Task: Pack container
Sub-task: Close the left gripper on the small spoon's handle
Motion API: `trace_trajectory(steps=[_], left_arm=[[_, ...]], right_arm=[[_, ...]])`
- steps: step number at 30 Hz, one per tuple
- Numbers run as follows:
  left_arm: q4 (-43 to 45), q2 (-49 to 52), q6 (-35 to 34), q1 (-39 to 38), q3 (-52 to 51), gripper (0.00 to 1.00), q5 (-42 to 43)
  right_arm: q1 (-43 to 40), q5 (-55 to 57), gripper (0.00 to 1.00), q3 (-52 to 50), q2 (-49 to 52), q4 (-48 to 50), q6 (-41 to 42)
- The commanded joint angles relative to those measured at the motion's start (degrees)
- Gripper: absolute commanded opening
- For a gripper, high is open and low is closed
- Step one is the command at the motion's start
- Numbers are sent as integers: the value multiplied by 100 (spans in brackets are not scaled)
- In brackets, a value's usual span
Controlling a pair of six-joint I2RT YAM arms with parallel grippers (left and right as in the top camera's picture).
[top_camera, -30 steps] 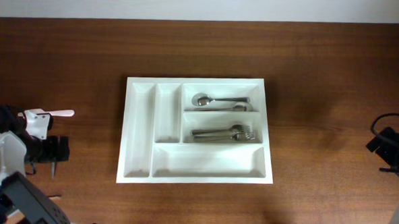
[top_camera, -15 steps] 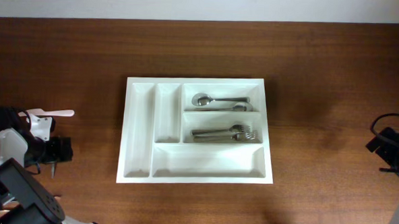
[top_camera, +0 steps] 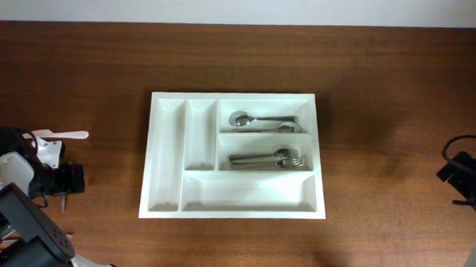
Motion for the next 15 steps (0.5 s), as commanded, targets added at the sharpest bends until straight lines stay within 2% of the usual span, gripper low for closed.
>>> trace_trajectory(steps=[1,15], left_arm=[[28,68,-50,24,-48,99,-120],[31,282,-52,22,-48,99,-116]], right_arm=[[-31,-33,99,0,15,17,57],[-31,-33,99,0,15,17,57]])
